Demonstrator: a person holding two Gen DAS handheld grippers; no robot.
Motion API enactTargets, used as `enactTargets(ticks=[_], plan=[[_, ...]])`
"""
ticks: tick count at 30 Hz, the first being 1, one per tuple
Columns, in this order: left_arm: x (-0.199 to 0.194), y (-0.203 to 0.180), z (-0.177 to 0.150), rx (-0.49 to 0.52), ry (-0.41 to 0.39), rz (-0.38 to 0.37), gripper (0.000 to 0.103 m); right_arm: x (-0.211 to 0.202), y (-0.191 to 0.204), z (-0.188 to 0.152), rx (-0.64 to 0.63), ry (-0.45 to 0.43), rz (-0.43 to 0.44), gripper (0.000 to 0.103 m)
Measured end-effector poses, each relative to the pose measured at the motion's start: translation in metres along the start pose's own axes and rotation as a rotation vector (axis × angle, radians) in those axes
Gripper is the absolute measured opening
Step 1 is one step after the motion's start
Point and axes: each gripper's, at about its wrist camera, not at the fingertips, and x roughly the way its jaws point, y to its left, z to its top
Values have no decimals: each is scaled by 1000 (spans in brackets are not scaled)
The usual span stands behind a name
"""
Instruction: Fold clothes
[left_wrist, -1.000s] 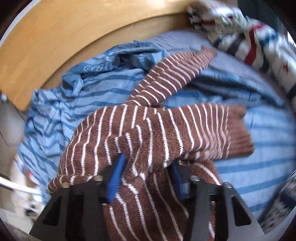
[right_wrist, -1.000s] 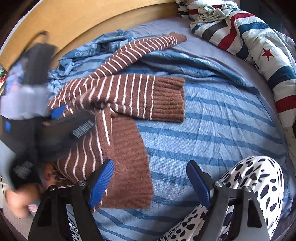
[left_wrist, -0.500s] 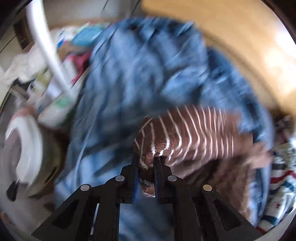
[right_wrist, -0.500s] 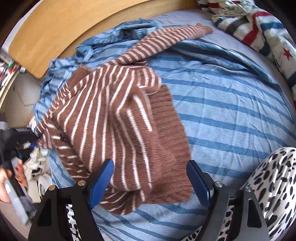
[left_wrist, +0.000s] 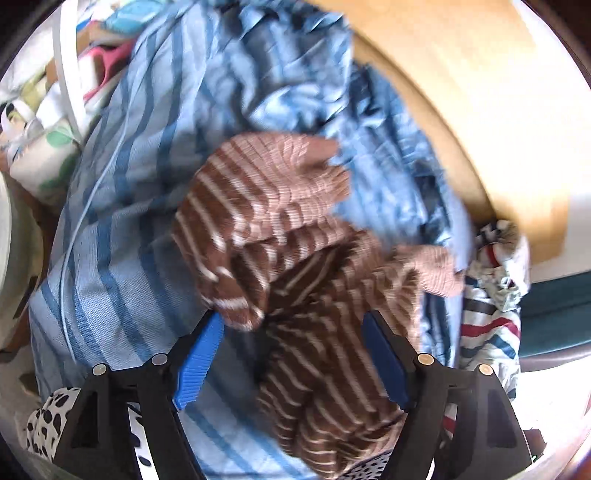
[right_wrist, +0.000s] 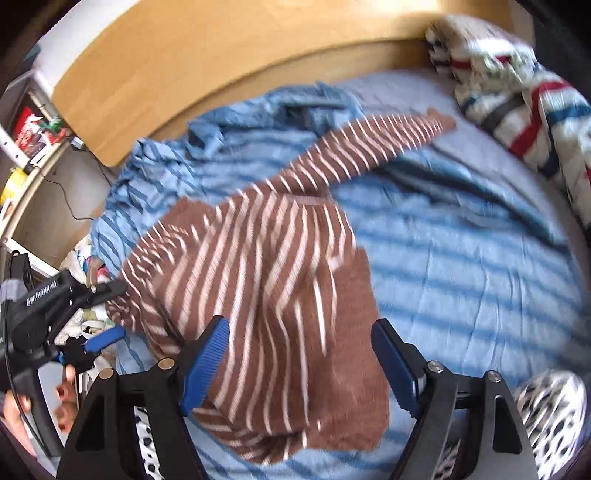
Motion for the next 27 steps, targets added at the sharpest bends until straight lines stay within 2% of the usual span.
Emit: enactTargets(ticks=[3, 6, 7, 9, 10, 11, 12, 15, 16, 19, 21, 22, 23, 25, 27], plan=[[-12, 12, -4, -93, -53, 47, 78, -10, 36, 18, -130, -42, 106, 81], [-24, 36, -1, -197, -99, 88, 78, -2, 83, 15, -282, -20, 227, 85], [-26, 45, 2, -221, -99, 91, 78, 9, 96, 11, -324, -3, 224, 85], [-32, 51, 10, -235, -79, 85, 78, 40, 114, 0, -384, 70, 155, 83], [-34, 52, 10, -231, -76, 83, 78, 57, 117, -7, -403, 106, 124, 78], [-37, 51, 10, -222, -73, 78, 78, 69, 117, -14, -420, 111, 75, 54], [-39, 49, 9, -210, -69, 65, 78, 70, 112, -20, -440, 76, 53, 37], [-33, 38, 7, -172, -49, 13, 78, 61, 90, -21, -446, 9, 44, 26], [-29, 31, 7, -163, -40, -2, 78, 53, 77, -13, -412, -13, 39, 25], [-17, 10, 0, -141, -2, -64, 78, 26, 6, 27, -165, -88, -16, 23], [-6, -6, -7, -113, 30, -93, 78, 10, -56, 49, 25, -131, -108, 18], [-1, -14, -11, -97, 47, -101, 78, 4, -82, 53, 89, -142, -184, 16], [5, -22, -16, -86, 63, -103, 78, -3, -108, 56, 152, -152, -262, 8], [20, -36, -26, -65, 99, -107, 78, -15, -153, 51, 267, -140, -464, 9], [37, -49, -37, -40, 150, -116, 78, -29, -189, 38, 412, -112, -484, 13]])
